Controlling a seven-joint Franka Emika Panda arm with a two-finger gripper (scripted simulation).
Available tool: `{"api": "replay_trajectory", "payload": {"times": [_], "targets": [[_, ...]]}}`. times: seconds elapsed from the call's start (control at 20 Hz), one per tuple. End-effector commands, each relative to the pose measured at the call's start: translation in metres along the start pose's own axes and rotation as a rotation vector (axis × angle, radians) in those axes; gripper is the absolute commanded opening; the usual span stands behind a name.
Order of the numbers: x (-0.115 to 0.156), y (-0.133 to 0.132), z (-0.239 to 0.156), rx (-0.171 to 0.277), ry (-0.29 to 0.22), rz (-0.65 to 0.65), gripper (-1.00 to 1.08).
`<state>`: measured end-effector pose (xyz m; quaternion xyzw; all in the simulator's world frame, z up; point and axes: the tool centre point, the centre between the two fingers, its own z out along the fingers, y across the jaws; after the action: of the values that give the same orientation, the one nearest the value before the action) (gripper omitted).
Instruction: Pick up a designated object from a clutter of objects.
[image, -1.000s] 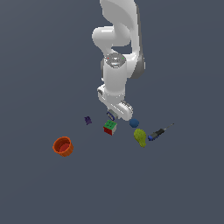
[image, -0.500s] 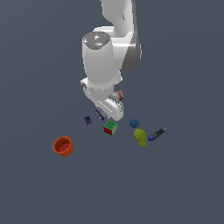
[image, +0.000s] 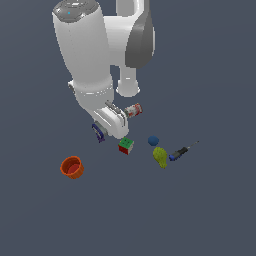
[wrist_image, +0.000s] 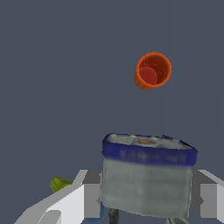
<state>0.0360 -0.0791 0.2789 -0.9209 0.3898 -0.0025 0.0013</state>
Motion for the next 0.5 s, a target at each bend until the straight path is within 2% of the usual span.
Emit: {"api": "replay_trajectory", "payload": {"times": [0.0,0.45], "targets": [[0.014,-0.001,-0.015,-0.001,-0.001,-0.001,-1.0],[0.055,-0.007,-0.055,-0.003,-0.003,-0.004,-1.0]]}}
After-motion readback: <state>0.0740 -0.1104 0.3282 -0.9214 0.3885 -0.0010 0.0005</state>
